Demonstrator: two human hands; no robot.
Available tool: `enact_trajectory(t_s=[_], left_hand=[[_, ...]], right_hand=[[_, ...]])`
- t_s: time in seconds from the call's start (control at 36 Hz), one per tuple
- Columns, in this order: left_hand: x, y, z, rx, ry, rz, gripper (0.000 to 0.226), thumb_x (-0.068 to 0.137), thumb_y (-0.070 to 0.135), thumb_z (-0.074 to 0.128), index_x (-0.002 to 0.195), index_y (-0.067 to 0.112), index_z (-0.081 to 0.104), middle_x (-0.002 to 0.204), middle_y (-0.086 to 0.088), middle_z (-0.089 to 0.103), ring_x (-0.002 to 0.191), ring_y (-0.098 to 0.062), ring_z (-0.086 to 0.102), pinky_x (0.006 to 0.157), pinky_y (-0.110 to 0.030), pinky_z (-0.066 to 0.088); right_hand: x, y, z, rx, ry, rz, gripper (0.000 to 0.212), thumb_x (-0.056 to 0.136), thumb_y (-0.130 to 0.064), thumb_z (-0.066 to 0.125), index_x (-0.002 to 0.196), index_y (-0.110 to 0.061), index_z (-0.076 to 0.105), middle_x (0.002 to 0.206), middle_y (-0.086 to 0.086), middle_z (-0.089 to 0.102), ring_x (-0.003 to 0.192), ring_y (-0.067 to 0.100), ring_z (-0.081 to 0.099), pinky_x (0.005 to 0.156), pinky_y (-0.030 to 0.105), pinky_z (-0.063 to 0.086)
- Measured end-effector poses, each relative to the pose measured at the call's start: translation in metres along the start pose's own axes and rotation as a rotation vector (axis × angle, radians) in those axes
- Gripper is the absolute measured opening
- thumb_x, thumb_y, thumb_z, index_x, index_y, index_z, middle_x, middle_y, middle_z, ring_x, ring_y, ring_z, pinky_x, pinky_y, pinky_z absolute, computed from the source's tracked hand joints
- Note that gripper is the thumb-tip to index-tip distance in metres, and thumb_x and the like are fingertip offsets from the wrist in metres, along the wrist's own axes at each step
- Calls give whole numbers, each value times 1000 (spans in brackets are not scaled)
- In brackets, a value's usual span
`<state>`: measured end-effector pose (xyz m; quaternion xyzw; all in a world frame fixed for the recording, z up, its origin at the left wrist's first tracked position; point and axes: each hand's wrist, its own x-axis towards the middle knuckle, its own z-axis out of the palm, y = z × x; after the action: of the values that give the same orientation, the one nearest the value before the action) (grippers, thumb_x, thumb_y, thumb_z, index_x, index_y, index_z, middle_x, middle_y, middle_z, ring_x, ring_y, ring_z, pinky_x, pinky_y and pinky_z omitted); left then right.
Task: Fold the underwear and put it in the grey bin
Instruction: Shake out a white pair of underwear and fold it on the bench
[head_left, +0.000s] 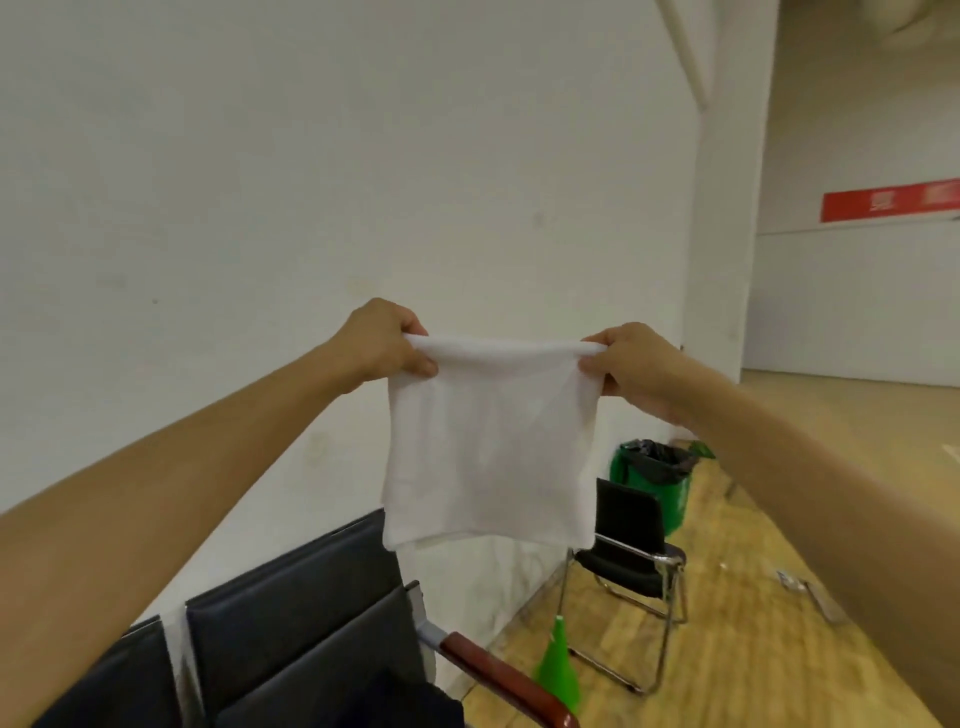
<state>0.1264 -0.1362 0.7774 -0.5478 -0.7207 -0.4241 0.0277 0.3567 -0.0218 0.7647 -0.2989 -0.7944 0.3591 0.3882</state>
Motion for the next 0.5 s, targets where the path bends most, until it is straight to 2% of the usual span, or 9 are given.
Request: enact_trajectory(t_s=[0.08, 0.14, 0.22, 0.36, 0.44, 0.5], left_hand=[[12, 15, 28, -34, -40, 49, 27, 67, 7, 81, 89, 12, 66, 92, -2, 61, 89, -20, 57, 67, -24, 42], [18, 23, 43, -56, -63, 65, 27, 67, 6, 80, 88, 13, 65, 93, -3, 61, 90, -20, 57, 70, -26, 42], [26, 37, 78, -83, -120, 104, 26, 67, 5, 80, 87, 13, 64, 94, -4, 62, 90, -21, 57, 70, -27, 42], [30, 68, 154, -58, -191, 187, 24, 69, 10, 79, 85, 15, 62, 91, -1, 59, 85, -18, 53, 56, -20, 38], [32, 88, 201, -49, -224, 218, 23, 69, 11, 79, 85, 14, 62, 90, -2, 59, 85, -18, 53, 56, -21, 37], [34, 102, 237, -53, -248, 224, 23, 69, 12, 79, 84, 14, 62, 90, -3, 59, 85, -18, 53, 57, -21, 36]], right_hand=[[-6, 13, -22, 25, 11, 69, 24, 84, 5, 59, 103, 21, 58, 97, 22, 63, 89, 28, 63, 92, 41, 53], [-10, 21, -33, -23, 44, 98, 37, 79, -2, 71, 110, 13, 57, 103, 19, 64, 93, 27, 64, 92, 39, 52], [-18, 45, -52, -211, 178, 133, 37, 78, -2, 72, 111, 2, 58, 102, 13, 61, 98, 29, 60, 91, 38, 51], [-35, 98, -93, -453, 262, 206, 24, 86, -6, 63, 109, -2, 59, 96, 10, 56, 92, 26, 55, 70, 29, 43], [-44, 135, -122, -536, 275, 249, 21, 91, -11, 58, 112, -7, 59, 92, 7, 54, 83, 23, 51, 53, 23, 34], [-47, 164, -148, -570, 287, 277, 19, 92, -13, 57, 110, -7, 58, 82, 3, 50, 77, 21, 48, 51, 23, 32]])
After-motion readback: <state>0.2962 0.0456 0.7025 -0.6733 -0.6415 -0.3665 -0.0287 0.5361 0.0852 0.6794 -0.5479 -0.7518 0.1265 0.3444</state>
